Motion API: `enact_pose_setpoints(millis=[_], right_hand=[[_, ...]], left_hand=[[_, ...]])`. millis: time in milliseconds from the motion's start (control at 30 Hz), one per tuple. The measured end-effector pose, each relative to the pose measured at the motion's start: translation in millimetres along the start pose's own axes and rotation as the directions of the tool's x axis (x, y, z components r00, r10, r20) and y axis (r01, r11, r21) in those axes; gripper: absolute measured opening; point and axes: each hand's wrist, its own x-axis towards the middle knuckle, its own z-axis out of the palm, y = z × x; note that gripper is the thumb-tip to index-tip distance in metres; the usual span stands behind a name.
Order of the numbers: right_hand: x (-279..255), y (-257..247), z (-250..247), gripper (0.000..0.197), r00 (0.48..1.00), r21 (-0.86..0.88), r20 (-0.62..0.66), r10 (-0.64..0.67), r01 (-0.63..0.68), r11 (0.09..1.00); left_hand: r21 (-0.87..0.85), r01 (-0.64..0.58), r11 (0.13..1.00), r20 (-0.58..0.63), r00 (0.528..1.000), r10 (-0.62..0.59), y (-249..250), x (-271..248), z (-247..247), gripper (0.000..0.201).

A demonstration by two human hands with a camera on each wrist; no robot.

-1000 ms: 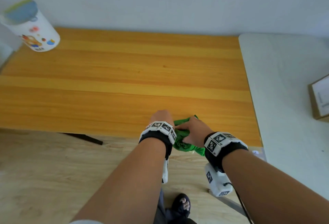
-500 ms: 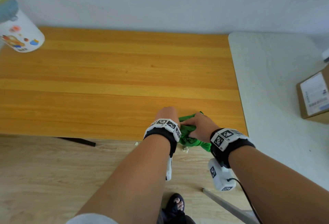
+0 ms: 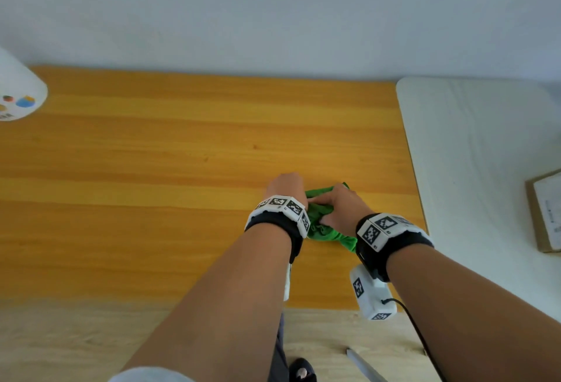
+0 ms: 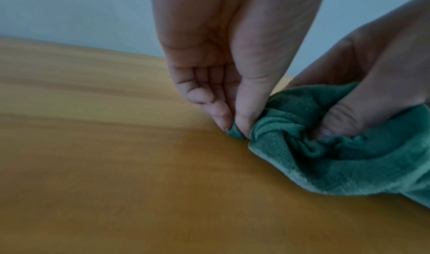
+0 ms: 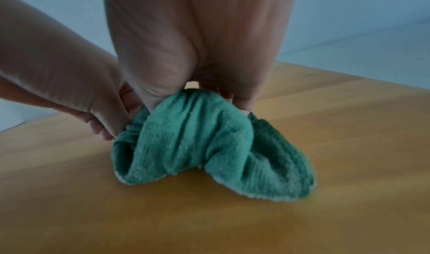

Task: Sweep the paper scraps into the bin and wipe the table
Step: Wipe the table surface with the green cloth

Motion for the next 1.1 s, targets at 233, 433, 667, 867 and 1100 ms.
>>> enact_pose_setpoints(millis=[233,433,667,867,1100], right_hand=[[65,-11,-42,0.052,0.999,0.004,-0.007,0.05,-0.05,0.999],[110,-16,-78,0.053,0.996,0.012,-0.011,0.088,-0.088,0.996],[157,-18,-115,0.056,0.99,0.026,-0.088,0.106,-0.104,0.994],[190,-19,-140,0.059,0.98,0.002,-0.132,0.146,-0.147,0.989],[216,-20,-164,0.061,0.975,-0.007,-0.181,0.131,-0.134,0.991]], left_hand=[[-0.026,0.026,0.999,0.013,1.0,-0.026,2,64,-49,0.035],[-0.051,0.027,0.998,-0.019,0.999,-0.028,8,114,-85,0.036],[-0.069,-0.012,0.998,-0.081,0.997,0.006,16,160,-118,0.037],[-0.088,-0.065,0.994,-0.134,0.99,0.053,26,190,-139,0.037],[-0.079,-0.097,0.992,-0.194,0.978,0.08,31,216,-150,0.037]])
